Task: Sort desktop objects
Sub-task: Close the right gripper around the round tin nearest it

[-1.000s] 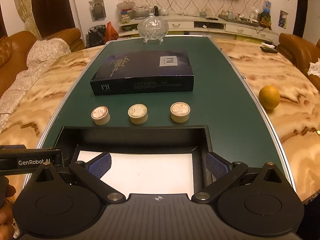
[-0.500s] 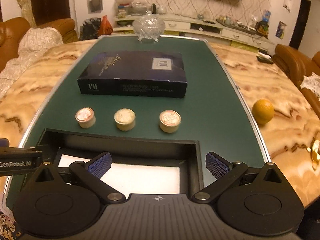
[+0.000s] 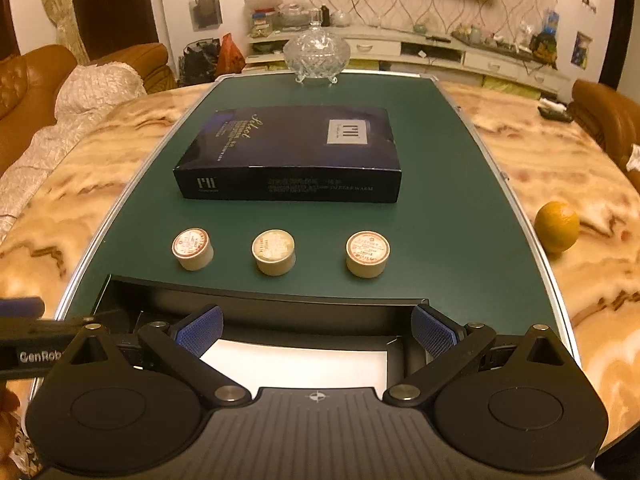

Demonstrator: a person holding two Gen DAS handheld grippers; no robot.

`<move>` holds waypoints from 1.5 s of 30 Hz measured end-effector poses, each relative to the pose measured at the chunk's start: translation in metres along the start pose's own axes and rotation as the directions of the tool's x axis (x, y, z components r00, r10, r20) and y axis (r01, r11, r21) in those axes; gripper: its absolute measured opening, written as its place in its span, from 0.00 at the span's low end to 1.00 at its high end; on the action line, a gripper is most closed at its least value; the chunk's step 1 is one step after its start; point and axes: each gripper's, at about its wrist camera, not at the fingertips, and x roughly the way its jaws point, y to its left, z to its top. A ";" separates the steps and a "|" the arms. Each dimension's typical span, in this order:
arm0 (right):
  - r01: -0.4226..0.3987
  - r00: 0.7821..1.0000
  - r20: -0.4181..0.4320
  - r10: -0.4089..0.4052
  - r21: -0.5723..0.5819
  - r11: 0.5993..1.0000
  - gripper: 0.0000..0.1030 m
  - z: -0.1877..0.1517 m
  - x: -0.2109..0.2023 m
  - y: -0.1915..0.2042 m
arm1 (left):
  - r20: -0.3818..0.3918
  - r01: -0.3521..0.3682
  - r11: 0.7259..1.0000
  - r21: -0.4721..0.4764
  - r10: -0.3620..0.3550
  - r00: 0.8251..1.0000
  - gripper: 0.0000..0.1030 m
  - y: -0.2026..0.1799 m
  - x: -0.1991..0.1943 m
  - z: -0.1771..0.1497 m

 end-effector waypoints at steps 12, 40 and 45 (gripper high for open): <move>0.005 1.000 0.021 -0.006 0.046 0.999 0.98 0.022 0.010 -0.027 | -0.017 -0.002 1.000 -0.011 0.002 1.000 1.00 0.006 0.010 -0.001; 0.051 0.988 -0.148 -0.042 0.056 0.997 0.64 0.056 0.119 -0.050 | -0.009 0.003 1.000 -0.027 -0.003 1.000 1.00 -0.009 0.038 0.051; 0.019 0.987 -0.160 -0.009 0.062 0.998 0.57 0.055 0.126 -0.050 | -0.028 0.003 1.000 -0.016 -0.003 1.000 1.00 -0.012 0.044 0.042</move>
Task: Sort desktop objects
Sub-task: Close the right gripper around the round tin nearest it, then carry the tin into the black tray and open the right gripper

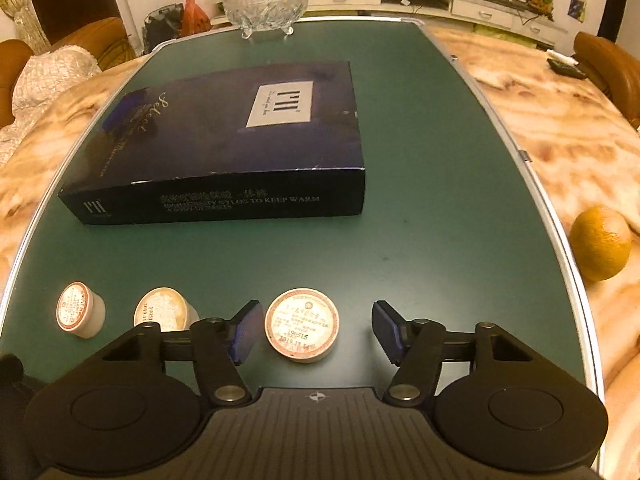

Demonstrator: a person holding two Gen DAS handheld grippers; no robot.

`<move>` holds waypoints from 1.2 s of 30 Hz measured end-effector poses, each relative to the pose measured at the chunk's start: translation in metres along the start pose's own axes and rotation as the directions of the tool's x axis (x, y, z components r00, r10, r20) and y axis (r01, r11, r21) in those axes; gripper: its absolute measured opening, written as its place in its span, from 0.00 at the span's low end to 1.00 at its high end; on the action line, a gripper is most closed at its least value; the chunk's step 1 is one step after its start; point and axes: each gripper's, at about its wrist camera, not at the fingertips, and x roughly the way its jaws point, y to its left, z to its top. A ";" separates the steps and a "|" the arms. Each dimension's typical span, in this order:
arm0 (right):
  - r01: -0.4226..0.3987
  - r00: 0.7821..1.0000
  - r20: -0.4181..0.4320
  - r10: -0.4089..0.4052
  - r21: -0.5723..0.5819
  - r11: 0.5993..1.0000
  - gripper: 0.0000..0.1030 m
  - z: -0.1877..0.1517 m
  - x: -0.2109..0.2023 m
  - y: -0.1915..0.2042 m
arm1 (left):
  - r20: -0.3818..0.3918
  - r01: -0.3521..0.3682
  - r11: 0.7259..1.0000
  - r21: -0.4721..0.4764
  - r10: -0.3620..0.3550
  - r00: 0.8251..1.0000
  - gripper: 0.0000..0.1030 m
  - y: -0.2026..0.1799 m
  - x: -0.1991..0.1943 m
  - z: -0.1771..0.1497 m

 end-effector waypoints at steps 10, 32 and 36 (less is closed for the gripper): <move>-0.023 1.000 -0.009 0.023 -0.010 1.000 0.44 0.002 0.004 0.003 | -0.010 -0.015 1.000 -0.011 0.015 1.000 1.00 0.007 -0.002 -0.005; -0.100 0.995 0.020 0.102 -0.091 0.991 0.44 -0.069 -0.125 0.018 | 0.008 0.006 0.999 -0.051 -0.005 1.000 1.00 0.029 -0.050 -0.035; -0.059 0.998 -0.035 0.056 -0.099 0.993 0.44 -0.090 -0.112 0.022 | 0.000 0.020 0.999 -0.050 -0.021 1.000 1.00 0.029 -0.057 -0.048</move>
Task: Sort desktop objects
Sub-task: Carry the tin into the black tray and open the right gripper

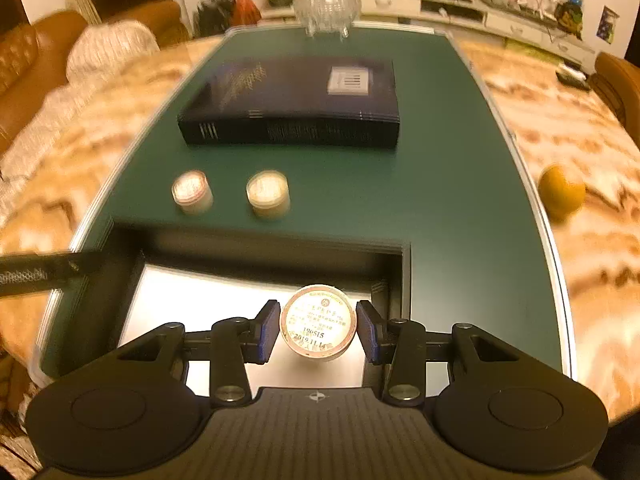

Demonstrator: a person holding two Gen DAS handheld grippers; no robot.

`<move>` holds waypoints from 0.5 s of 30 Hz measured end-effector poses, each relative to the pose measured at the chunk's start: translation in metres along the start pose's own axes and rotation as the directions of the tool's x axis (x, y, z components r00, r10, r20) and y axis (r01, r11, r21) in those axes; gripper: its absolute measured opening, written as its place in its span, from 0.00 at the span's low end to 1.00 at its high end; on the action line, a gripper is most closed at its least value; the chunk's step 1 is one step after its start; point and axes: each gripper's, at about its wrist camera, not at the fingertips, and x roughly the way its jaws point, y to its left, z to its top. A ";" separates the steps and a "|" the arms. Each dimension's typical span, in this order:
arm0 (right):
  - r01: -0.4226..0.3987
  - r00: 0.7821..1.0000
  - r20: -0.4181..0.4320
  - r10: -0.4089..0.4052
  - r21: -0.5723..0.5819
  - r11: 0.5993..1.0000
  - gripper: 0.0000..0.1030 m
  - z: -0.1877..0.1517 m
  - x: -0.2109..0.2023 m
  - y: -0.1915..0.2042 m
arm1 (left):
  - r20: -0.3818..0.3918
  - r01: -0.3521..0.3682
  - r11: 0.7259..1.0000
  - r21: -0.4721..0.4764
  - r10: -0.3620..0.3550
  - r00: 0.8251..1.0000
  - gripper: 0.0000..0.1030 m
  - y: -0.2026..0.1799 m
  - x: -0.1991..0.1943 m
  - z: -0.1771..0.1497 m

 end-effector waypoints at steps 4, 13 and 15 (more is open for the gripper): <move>0.046 0.998 -0.032 -0.047 -0.019 0.999 0.44 -0.012 0.014 0.005 | -0.008 -0.005 1.000 0.012 0.005 1.000 1.00 0.000 -0.002 -0.008; 0.103 0.993 -0.060 -0.104 -0.025 0.994 0.44 -0.024 0.031 0.007 | -0.005 -0.012 1.000 0.021 0.012 1.000 1.00 -0.001 -0.002 -0.012; 0.095 0.993 -0.068 -0.096 -0.015 0.995 0.44 -0.025 0.035 0.006 | -0.008 -0.009 1.000 0.024 0.009 1.000 1.00 -0.003 -0.001 -0.013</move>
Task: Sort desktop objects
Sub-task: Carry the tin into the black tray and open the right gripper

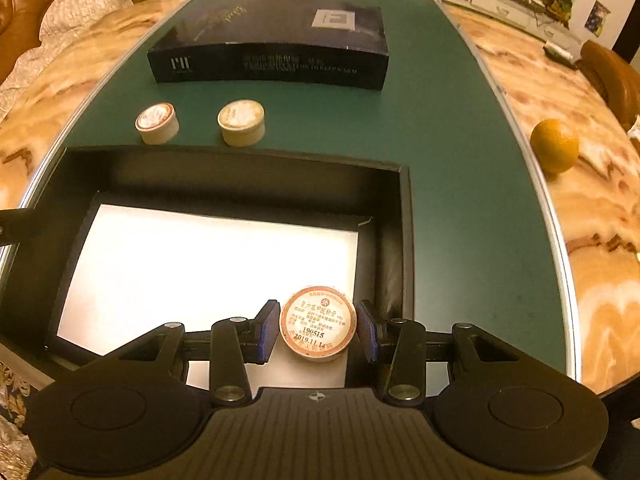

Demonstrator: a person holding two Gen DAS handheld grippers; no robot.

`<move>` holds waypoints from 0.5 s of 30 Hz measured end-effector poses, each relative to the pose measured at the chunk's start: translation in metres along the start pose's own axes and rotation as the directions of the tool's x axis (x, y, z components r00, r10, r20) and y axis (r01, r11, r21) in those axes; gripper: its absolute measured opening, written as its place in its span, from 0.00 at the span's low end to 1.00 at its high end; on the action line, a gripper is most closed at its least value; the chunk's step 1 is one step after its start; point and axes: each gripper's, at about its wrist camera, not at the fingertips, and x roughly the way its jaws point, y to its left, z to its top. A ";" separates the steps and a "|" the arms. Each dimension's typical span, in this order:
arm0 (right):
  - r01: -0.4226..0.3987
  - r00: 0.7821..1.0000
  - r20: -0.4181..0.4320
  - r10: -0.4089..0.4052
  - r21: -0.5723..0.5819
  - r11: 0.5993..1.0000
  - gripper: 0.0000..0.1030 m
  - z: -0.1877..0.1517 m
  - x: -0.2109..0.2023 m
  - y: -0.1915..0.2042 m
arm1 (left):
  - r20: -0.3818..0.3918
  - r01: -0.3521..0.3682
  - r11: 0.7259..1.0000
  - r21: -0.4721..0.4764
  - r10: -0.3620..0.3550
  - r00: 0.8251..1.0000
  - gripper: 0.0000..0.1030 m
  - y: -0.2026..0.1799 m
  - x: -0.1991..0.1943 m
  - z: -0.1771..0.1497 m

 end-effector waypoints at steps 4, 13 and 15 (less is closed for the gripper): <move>0.025 1.000 0.011 -0.024 -0.007 1.000 0.43 -0.003 0.001 0.005 | -0.004 -0.001 1.000 0.008 0.001 1.000 1.00 -0.002 0.001 0.000; -0.002 1.000 0.031 0.001 0.041 0.999 0.50 -0.003 -0.006 0.000 | -0.006 -0.011 1.000 0.004 0.011 1.000 1.00 -0.001 0.004 0.003; -0.016 0.999 0.052 0.013 0.060 0.998 0.52 -0.004 -0.013 -0.003 | -0.005 -0.010 1.000 0.005 0.010 1.000 1.00 -0.002 0.004 0.004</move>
